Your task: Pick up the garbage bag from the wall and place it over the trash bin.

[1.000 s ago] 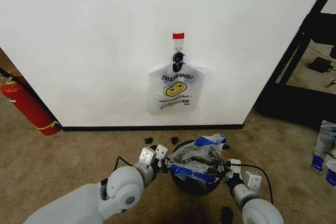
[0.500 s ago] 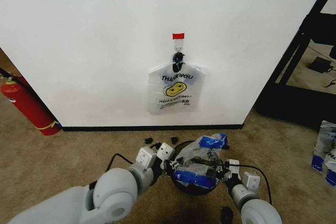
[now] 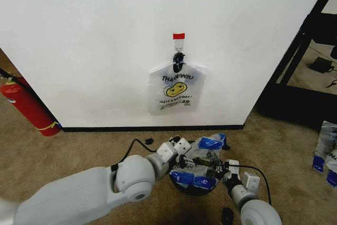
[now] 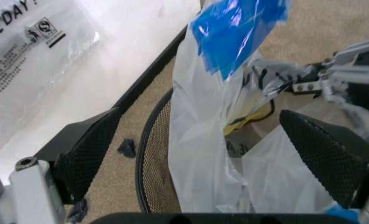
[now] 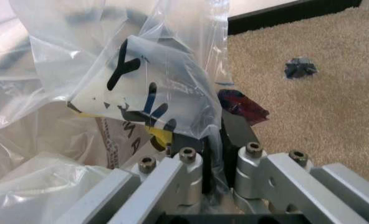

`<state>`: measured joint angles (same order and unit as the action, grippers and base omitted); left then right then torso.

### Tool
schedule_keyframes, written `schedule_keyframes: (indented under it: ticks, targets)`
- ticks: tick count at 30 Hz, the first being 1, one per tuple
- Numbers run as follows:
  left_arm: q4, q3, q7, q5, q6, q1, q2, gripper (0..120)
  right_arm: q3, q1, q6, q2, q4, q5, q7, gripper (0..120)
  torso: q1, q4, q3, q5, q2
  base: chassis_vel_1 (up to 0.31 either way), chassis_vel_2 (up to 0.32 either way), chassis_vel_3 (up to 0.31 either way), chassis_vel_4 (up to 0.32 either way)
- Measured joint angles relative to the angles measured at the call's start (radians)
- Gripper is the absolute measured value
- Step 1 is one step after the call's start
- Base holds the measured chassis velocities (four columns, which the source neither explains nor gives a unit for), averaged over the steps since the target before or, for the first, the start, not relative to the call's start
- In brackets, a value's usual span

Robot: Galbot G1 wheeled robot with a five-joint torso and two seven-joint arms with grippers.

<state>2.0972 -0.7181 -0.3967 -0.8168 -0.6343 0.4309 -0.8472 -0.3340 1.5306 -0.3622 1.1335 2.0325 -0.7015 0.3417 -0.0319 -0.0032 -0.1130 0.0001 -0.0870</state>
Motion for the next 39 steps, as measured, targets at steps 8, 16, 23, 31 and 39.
schedule_keyframes:
  ticks: [8, 16, 23, 31, 39]
  targets:
    - [-0.068, -0.022, -0.001, 0.022, 0.035, -0.008, -0.062, 95, -0.004, -0.007, -0.002, -0.002, -0.007, -0.007, 0.000, 1, 0.000, 0.0001, 0.000, 0.0000, 0.000, 0.000, 0.000, 0.000, 0.000]
    - [-0.122, -0.033, -0.017, 0.028, 0.063, -0.004, -0.110, 81, -0.004, -0.008, -0.002, -0.001, -0.011, -0.008, 0.000, 1, 0.000, 0.0001, 0.000, -0.0001, 0.000, 0.000, 0.000, 0.000, 0.000]
    - [-0.151, -0.038, -0.023, 0.030, 0.077, -0.004, -0.129, 56, -0.005, -0.008, -0.003, 0.000, -0.012, -0.012, 0.000, 1, 0.000, 0.0002, 0.000, -0.0001, 0.000, 0.000, 0.000, 0.000, 0.000]
    - [-0.159, -0.038, -0.038, 0.029, 0.086, 0.001, -0.147, 26, -0.007, -0.003, -0.004, 0.000, -0.006, -0.013, 0.000, 1, 0.000, 0.0001, 0.000, -0.0001, 0.000, 0.000, 0.000, 0.000, 0.000]
    - [-0.165, -0.026, -0.050, 0.014, 0.090, 0.000, -0.158, 0, -0.006, 0.002, -0.004, 0.004, -0.003, -0.013, 0.002, 1, 0.000, 0.0001, 0.000, -0.0002, 0.000, 0.000, 0.000, 0.000, 0.000]
